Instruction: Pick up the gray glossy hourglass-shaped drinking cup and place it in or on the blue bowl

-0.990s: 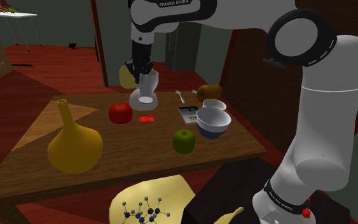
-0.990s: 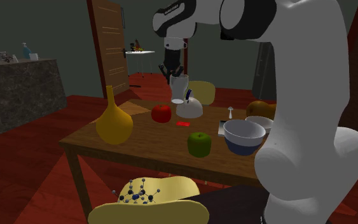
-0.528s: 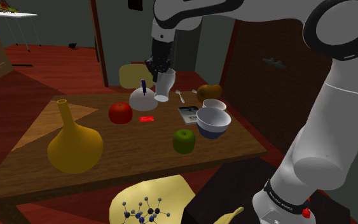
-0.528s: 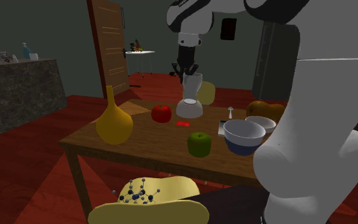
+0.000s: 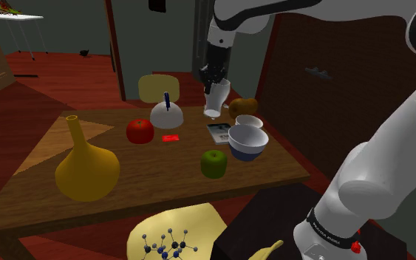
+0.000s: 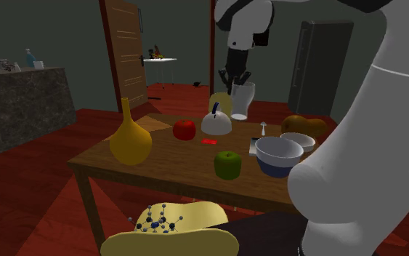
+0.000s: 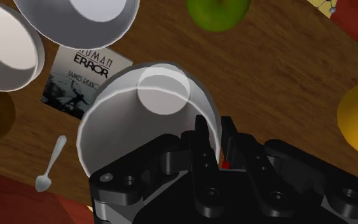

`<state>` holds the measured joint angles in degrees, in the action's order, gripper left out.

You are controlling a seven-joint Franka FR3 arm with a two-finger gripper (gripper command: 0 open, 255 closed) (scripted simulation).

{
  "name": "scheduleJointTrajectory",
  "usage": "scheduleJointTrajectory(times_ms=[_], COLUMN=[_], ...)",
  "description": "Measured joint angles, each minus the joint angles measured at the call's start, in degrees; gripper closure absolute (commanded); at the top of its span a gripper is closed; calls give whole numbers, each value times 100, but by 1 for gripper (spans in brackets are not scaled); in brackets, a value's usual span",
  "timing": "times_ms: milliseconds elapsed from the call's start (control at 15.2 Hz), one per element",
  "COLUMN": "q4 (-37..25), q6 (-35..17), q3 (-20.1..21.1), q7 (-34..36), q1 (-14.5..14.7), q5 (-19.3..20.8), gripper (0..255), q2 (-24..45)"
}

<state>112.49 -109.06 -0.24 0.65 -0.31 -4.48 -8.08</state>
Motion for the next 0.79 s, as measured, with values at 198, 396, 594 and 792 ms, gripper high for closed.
scheduleJointTrajectory(times_ms=[198, 396, 594, 792], q4=[398, 797, 1005, 1313], q6=[65, 155, 318, 466], q3=[-161, -376, -595, -824], q7=[-270, -600, -911, -1227], q1=[-120, -267, -409, -568], q5=[17, 72, 154, 276], gripper=[255, 255, 255, 255], q2=[-445, -910, -1260, -1698])
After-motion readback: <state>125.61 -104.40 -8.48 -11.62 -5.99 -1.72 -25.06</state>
